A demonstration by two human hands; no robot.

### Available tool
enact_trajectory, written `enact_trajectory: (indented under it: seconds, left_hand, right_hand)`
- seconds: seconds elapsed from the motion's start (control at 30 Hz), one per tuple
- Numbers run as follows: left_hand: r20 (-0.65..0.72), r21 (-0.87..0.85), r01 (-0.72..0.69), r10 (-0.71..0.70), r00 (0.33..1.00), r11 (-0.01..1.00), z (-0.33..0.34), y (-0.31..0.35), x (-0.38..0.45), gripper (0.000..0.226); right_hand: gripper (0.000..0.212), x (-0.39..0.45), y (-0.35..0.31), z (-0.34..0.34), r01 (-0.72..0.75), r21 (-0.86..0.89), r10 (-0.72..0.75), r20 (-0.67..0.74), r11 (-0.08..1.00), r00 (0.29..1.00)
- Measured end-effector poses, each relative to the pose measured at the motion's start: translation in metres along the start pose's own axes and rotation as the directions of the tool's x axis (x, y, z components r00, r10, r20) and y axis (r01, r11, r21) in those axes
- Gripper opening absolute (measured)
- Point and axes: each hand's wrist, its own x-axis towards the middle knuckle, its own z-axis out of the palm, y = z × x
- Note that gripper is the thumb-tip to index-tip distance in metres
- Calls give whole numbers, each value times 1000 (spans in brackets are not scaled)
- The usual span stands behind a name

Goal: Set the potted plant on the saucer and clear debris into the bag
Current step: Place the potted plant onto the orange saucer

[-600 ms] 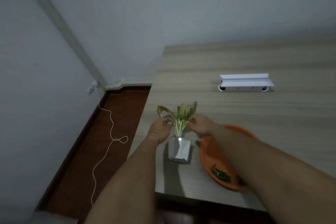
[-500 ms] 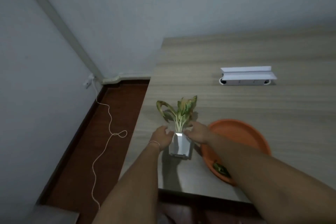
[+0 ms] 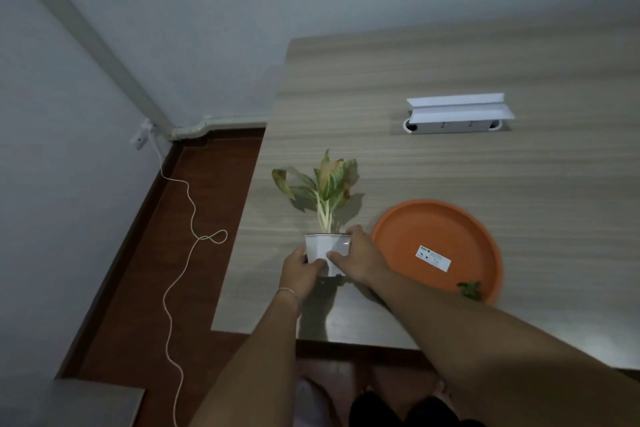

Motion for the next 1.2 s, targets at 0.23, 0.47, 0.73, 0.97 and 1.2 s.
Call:
enact_trajectory:
  seconds: [0.23, 0.47, 0.73, 0.97, 1.2]
  left_hand:
    - [-15, -115, -172, 171, 985, 978, 34, 42, 9, 42]
    - [55, -97, -271, 277, 959, 958, 104, 76, 25, 60]
    - [143, 57, -274, 264, 954, 960, 173, 42, 52, 56]
    - [132, 92, -288, 275, 952, 953, 186, 37, 45, 69]
    - [138, 128, -254, 237, 962, 959, 183, 38, 39, 81]
  right_hand:
    - [58, -5, -2, -53, 153, 117, -134, -152, 981, 979]
    - [55, -8, 31, -128, 212, 133, -165, -300, 968, 940]
    - [47, -11, 91, -172, 190, 74, -161, -295, 979, 942]
    - [51, -7, 111, -173, 193, 60, -168, -292, 979, 942]
    - [44, 1, 123, -163, 179, 43, -164, -236, 983, 958]
